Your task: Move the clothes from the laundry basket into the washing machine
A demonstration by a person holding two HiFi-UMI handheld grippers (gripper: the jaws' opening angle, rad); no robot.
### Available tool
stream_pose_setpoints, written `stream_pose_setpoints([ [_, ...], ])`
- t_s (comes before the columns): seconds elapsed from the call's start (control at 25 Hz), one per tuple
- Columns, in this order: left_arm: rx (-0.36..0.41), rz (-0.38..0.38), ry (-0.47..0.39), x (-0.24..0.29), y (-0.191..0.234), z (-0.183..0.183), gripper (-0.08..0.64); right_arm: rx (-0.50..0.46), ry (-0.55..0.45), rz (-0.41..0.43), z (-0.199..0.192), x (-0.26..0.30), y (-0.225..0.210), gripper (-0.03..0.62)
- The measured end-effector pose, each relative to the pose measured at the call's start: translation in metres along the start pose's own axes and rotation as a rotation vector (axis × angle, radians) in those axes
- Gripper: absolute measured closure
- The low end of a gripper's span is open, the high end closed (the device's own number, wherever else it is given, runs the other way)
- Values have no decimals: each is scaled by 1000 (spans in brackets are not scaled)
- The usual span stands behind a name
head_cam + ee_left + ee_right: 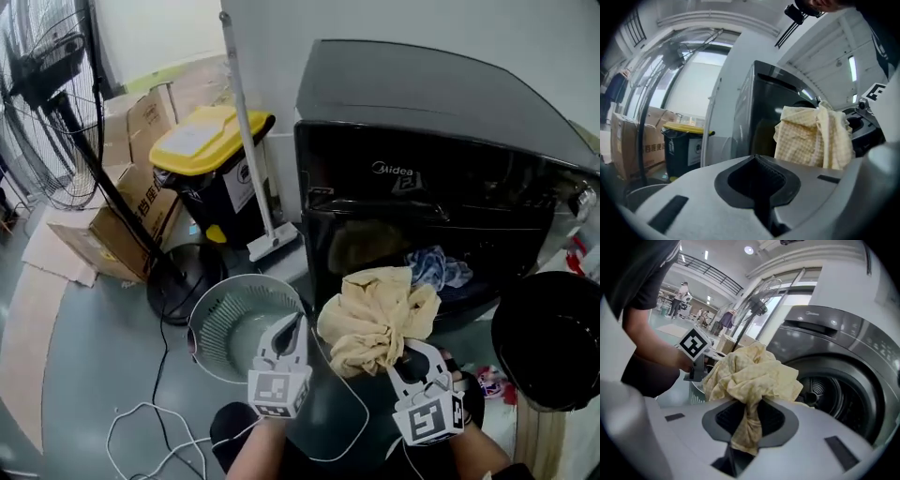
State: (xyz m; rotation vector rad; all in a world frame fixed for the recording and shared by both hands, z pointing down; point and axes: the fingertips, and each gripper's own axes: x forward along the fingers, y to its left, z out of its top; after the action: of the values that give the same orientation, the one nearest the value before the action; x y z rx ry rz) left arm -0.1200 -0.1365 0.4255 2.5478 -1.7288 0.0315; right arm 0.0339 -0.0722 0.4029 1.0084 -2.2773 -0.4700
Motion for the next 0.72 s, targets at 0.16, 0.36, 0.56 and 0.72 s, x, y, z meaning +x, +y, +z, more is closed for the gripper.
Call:
stream_pose_setpoints([
  [0.16,0,-111,-2,29,-52,-9,554,59,69,-118,-41,-13,-38,508],
  [0.36,-10,-202,0,62,-110,-15,554,128,110,-238,-84,-20,-84,508],
  [0.56,16,-249,-32,84,-147,-4,554,164,107,-293,-109,-14,-111,508],
  [0.72,20,-240,-25,94,-158,-4,554,168,98,-298,-122,3,-128,508],
])
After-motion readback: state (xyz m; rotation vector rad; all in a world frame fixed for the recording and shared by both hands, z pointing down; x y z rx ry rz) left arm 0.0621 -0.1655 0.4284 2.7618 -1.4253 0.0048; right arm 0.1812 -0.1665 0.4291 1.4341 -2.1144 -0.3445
